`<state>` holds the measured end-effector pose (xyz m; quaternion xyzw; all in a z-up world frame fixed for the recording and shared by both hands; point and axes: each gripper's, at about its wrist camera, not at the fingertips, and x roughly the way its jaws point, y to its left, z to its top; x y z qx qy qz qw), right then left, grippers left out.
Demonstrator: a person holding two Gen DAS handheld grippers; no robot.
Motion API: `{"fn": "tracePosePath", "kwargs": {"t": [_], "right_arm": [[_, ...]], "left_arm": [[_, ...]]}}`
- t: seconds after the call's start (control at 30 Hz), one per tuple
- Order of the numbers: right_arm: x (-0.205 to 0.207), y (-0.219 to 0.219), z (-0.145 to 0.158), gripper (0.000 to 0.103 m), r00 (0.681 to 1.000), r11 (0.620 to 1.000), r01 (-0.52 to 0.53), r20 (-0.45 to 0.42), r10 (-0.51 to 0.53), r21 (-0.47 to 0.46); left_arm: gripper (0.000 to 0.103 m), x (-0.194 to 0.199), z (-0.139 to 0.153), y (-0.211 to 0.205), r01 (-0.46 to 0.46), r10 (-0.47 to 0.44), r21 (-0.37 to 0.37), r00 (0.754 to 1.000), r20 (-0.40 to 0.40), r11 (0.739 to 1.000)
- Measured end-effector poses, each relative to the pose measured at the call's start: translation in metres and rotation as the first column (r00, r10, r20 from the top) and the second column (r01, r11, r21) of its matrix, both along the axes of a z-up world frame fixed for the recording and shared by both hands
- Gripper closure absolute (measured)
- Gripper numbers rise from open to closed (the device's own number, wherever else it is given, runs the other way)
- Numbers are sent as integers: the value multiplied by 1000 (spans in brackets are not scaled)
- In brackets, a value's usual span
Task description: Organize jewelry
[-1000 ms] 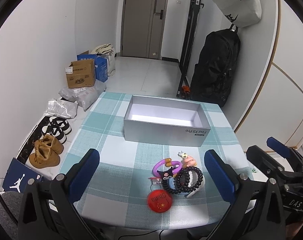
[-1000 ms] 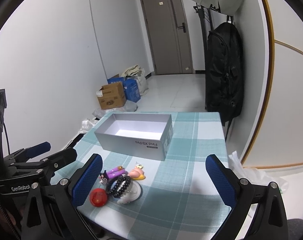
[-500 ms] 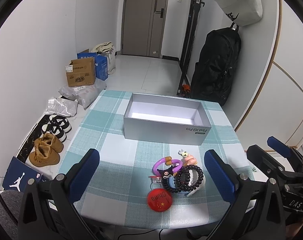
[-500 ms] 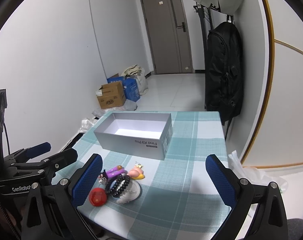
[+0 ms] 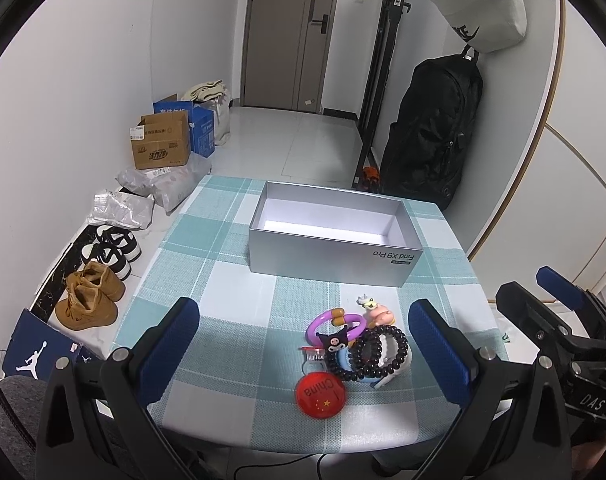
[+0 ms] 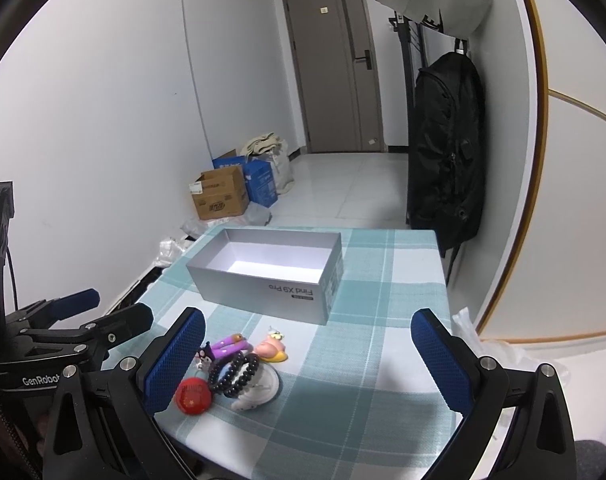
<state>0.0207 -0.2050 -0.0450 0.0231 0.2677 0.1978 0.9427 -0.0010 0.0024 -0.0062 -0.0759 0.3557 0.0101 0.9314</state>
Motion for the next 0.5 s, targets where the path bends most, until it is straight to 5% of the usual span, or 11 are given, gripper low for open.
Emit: {"fn": "tracePosePath", "kwargs": {"t": [0.5], "right_arm": [[18,1,-12,0,997,999,34,-68,-35,-4]], "left_arm": [[1,6,-27,23,44,-54,-73,989,-136,996]]}}
